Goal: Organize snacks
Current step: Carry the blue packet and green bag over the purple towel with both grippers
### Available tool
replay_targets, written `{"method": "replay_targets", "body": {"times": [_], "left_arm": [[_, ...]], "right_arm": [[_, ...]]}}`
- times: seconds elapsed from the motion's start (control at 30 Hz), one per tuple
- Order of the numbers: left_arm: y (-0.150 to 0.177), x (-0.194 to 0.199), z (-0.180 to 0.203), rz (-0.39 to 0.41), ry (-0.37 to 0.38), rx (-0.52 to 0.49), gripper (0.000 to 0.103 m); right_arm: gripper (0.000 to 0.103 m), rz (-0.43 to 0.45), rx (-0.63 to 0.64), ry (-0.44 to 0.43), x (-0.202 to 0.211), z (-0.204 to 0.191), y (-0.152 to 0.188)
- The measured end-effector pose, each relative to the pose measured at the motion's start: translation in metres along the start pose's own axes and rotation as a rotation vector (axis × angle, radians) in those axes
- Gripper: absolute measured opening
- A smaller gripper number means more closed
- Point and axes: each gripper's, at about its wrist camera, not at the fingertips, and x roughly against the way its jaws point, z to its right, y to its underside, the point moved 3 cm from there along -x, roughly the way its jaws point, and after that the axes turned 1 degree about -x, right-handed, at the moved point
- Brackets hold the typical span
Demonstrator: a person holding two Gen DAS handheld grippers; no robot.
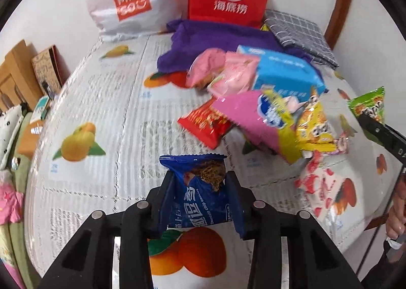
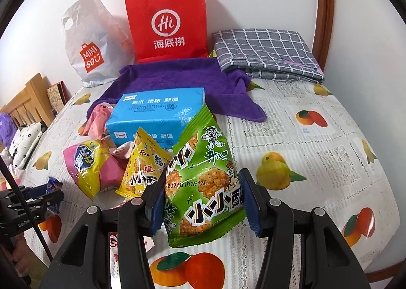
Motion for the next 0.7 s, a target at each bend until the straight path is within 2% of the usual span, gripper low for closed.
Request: {"method": "replay_targets", "body": {"times": [0.17, 0.4, 0.7], "left_arm": [[-0.008, 0.018, 0.009, 0.016, 0.065, -0.002, 0.038], [-0.028, 0.038, 0.03, 0.051, 0.112, -0.023, 0.038], [-0.089, 0.043, 0.057, 0.088, 0.173, -0.062, 0.038]], "right_arm": [[0.052, 0.014, 0.008, -0.01, 0.012, -0.002, -0.005], [0.052, 0.009, 0.036, -0.039, 0.021, -0.011, -0.014], [0.052, 0.035, 0.078, -0.063, 0.029, -0.021, -0.056]]}}
